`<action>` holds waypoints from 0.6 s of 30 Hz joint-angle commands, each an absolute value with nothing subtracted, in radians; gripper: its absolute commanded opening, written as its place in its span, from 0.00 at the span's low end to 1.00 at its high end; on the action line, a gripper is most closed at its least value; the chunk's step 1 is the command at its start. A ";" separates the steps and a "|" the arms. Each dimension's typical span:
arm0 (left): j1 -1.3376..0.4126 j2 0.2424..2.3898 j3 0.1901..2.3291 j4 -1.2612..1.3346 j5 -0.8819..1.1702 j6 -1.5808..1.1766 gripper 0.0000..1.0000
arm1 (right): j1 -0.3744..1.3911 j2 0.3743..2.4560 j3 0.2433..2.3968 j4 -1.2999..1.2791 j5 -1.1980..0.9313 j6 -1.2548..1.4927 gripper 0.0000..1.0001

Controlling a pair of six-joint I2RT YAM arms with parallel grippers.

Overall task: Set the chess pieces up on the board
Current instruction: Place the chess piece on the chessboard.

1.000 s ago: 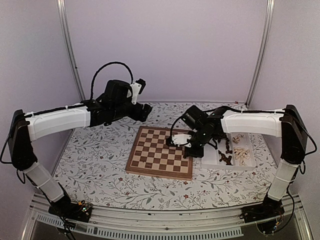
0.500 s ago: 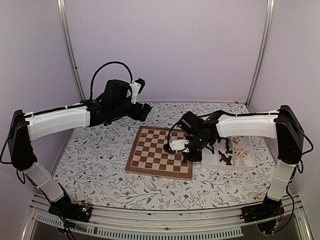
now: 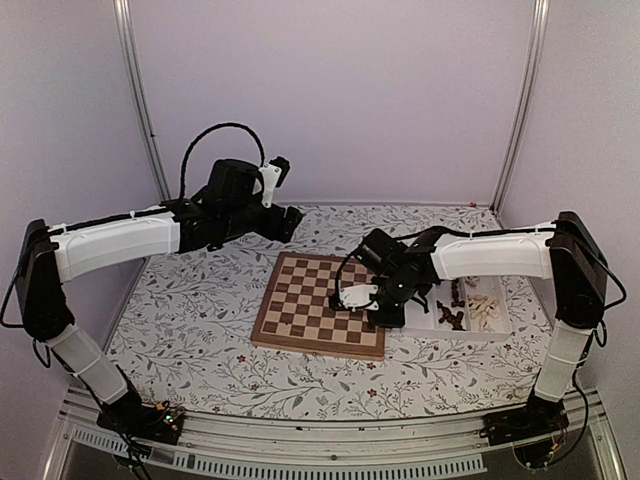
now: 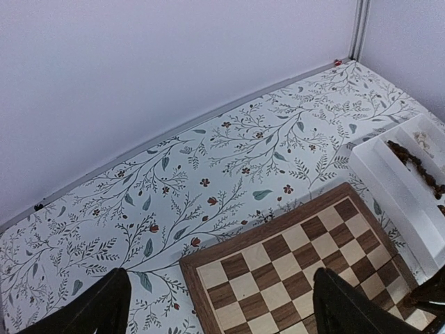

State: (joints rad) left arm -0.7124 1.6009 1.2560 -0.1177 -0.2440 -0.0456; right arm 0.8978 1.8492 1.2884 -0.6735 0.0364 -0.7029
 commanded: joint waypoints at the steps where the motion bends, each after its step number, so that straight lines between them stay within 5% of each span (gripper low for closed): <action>1: -0.701 1.575 1.269 -0.109 -0.237 -0.048 0.93 | 0.910 1.858 1.277 -0.658 0.044 -0.708 0.13; 18: -0.701 1.578 1.270 -0.112 -0.225 -0.047 0.93 | 0.922 1.851 1.281 -0.669 0.026 -0.700 0.24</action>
